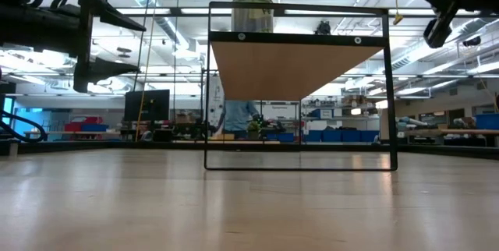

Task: Pick and place cans onto a shelf
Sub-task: Return to Home Position

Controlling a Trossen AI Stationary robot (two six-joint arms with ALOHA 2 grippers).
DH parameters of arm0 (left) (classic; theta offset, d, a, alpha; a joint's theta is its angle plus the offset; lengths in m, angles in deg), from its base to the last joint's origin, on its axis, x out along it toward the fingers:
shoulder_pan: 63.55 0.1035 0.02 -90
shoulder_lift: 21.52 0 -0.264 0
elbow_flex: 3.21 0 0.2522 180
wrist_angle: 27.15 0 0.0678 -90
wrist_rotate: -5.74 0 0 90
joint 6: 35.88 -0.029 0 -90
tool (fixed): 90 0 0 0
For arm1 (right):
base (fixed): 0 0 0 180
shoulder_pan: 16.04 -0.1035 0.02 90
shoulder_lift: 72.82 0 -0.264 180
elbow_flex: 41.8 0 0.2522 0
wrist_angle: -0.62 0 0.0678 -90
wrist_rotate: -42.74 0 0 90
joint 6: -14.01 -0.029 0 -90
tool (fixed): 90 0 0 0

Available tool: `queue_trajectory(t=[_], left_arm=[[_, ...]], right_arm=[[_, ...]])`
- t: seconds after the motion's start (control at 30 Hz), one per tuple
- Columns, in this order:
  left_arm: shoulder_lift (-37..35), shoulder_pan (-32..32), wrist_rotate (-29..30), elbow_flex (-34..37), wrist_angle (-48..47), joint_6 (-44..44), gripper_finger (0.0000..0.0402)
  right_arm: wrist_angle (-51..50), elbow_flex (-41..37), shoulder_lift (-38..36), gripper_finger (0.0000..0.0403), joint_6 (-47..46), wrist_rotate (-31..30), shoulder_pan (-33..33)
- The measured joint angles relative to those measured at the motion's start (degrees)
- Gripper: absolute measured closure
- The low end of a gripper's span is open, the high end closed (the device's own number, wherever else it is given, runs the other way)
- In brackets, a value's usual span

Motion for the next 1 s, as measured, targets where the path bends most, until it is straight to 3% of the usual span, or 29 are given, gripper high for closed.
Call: queue_trajectory(t=[0.17, 0.3, 0.47, 0.7, 1.0], left_arm=[[0.0, 0.0, -0.1, 0.0, 0.0, 1.0, 0.0028], [0.0, 0.0, -1.2, 0.0, 0.0, 2.0, 0.0029], [0.0, 0.0, 0.1, 0.0, -0.4, 2.5, 0.0029], [0.0, 0.0, 0.3, 0.0, -0.6, 2.7, 0.0029], [0.0, 0.0, 0.3, 0.0, -1.1, 2.7, 0.0029]], right_arm=[[12.2, -6.3, 0.0, 0.0391, -0.5, 2.2, 0.0], [17.9, -9.8, 0.0, 0.0394, -1.1, 2.8, 0.2], [15.1, -9.9, 0.1, 0.0399, -0.6, 2.3, 2.8], [15.0, -9.9, 0.1, 0.04, 0.3, 6.7, 10.2], [14.6, -9.9, 0.1, 0.0402, -1.5, 17.0, 23.5]])
